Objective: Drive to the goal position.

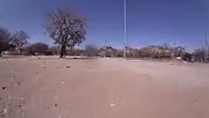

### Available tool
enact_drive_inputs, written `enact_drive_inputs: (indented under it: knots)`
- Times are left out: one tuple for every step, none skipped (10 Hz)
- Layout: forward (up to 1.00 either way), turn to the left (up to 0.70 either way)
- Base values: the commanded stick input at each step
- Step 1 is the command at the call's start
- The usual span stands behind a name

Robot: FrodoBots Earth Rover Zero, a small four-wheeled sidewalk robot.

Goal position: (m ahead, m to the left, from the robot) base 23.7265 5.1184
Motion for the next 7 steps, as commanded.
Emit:
enact_drive_inputs:
  knots:
    - [1.0,0.0]
    - [1.0,0.0]
    - [1.0,0.0]
    - [1.0,0.0]
    - [1.0,0.0]
    - [1.0,0.0]
    - [1.0,0.0]
